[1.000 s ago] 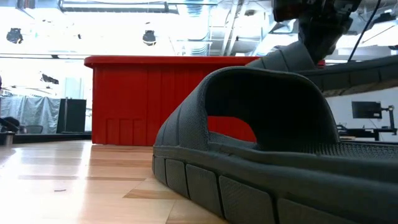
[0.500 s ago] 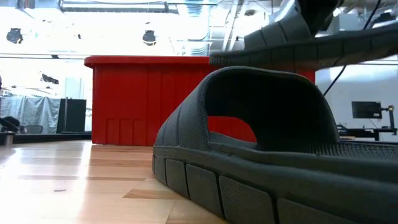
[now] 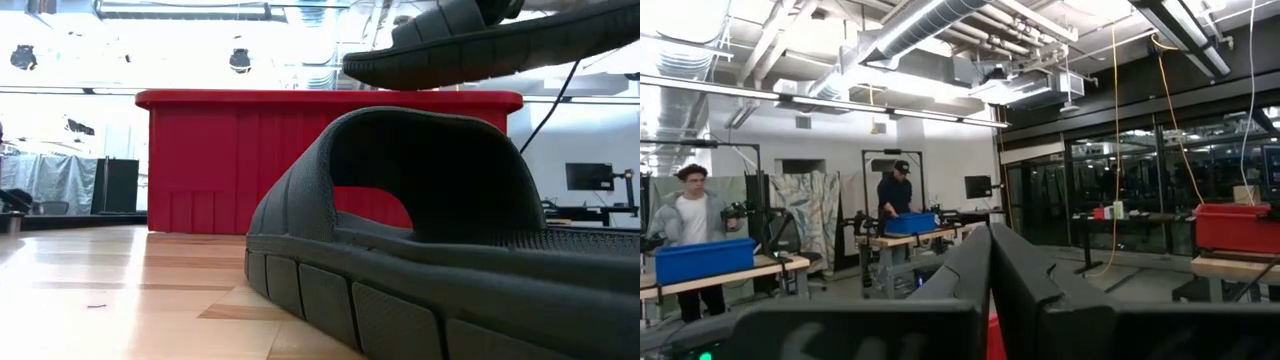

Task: Pick and place slides into bin
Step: Put the top slipper into the organizer bin

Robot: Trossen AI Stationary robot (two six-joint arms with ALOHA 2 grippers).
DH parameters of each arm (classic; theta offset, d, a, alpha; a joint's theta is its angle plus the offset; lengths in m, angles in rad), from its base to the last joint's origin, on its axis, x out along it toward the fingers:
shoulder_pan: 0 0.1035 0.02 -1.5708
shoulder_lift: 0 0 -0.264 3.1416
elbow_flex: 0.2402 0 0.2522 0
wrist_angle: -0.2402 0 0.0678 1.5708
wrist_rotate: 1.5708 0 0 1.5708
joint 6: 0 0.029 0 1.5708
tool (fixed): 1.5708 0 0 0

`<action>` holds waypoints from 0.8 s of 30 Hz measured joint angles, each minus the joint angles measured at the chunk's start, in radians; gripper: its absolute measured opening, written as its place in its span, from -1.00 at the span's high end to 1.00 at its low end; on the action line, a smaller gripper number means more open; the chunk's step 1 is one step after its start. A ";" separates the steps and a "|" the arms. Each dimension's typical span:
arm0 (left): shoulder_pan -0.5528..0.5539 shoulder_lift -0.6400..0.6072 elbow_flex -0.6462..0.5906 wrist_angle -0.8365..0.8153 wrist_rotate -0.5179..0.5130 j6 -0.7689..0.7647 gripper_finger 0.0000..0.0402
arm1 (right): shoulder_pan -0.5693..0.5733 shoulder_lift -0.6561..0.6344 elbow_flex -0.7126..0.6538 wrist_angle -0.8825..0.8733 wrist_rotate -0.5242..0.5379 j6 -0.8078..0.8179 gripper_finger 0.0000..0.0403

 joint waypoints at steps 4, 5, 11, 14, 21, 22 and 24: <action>0.000 0.000 0.000 -0.005 0.000 -0.013 1.00 | -0.025 0.000 0.060 -0.050 0.020 -0.031 1.00; 0.000 0.000 0.000 -0.006 0.000 -0.015 1.00 | -0.033 0.000 0.075 -0.060 0.028 -0.036 1.00; 0.000 0.000 0.000 -0.007 0.000 -0.016 1.00 | -0.083 0.000 0.156 -0.113 0.028 -0.102 1.00; 0.000 0.000 0.000 -0.007 0.000 -0.018 1.00 | -0.117 0.000 0.193 -0.125 0.028 -0.140 1.00; 0.000 0.000 0.000 -0.007 0.000 -0.019 1.00 | -0.217 0.000 0.265 -0.129 0.028 -0.237 1.00; 0.000 0.000 0.000 -0.007 0.000 -0.023 1.00 | -0.234 0.000 0.273 -0.128 0.027 -0.249 1.00; 0.000 0.000 0.000 -0.007 0.000 -0.034 1.00 | -0.267 0.000 0.288 -0.128 0.027 -0.273 1.00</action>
